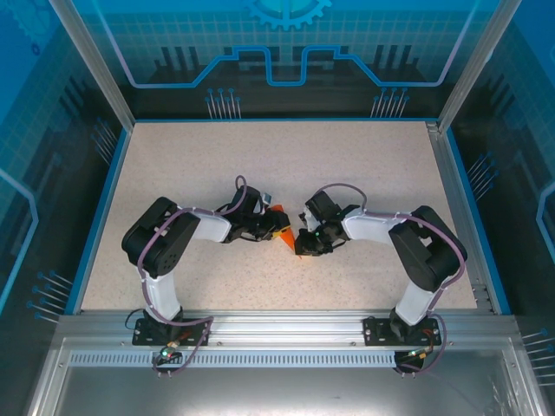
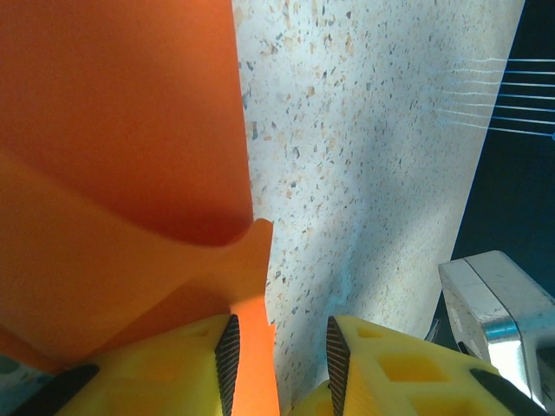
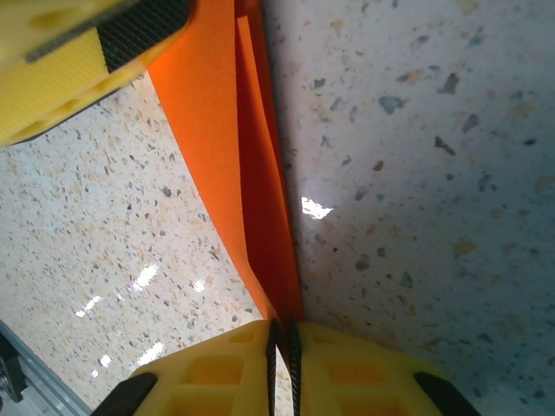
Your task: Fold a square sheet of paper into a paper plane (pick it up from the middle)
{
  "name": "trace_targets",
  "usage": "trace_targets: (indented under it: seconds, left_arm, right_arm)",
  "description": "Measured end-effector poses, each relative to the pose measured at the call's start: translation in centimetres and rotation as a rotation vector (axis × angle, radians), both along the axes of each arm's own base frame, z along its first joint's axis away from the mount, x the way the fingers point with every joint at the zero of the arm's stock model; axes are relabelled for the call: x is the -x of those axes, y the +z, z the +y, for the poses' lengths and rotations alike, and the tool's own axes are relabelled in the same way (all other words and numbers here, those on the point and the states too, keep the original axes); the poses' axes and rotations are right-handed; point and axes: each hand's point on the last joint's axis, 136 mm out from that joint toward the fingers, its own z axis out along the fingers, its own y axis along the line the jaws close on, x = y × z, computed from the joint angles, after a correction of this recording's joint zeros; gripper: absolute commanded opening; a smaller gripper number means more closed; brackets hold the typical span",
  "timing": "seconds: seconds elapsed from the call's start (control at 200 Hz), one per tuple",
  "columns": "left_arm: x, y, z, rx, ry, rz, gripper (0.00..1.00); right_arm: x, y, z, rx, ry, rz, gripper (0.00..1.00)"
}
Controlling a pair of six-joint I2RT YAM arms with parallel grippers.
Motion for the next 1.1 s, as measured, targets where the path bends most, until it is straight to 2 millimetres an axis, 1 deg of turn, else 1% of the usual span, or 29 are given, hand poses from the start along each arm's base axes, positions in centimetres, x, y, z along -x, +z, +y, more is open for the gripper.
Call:
trace_targets:
  seconds: [0.44, 0.715, 0.965, 1.02, 1.1]
  left_arm:
    - [0.03, -0.04, 0.01, -0.010, -0.011, -0.004, 0.35]
    - [0.04, -0.07, 0.02, -0.011, -0.011, -0.002, 0.35]
    - [0.02, -0.04, 0.01, -0.012, -0.011, -0.002, 0.35]
    - [0.02, -0.04, 0.01, -0.012, -0.011, -0.001, 0.35]
    - [0.04, -0.09, 0.02, -0.014, -0.011, 0.002, 0.35]
  right_arm:
    - [0.15, -0.01, 0.06, -0.014, 0.008, 0.004, 0.17]
    - [0.27, -0.10, -0.15, -0.017, 0.004, 0.017, 0.13]
    - [0.36, -0.10, -0.19, -0.016, 0.005, 0.021, 0.17]
    - [0.38, -0.05, -0.19, -0.017, 0.005, 0.021, 0.17]
    - [0.55, -0.03, -0.38, -0.012, 0.003, 0.029, 0.14]
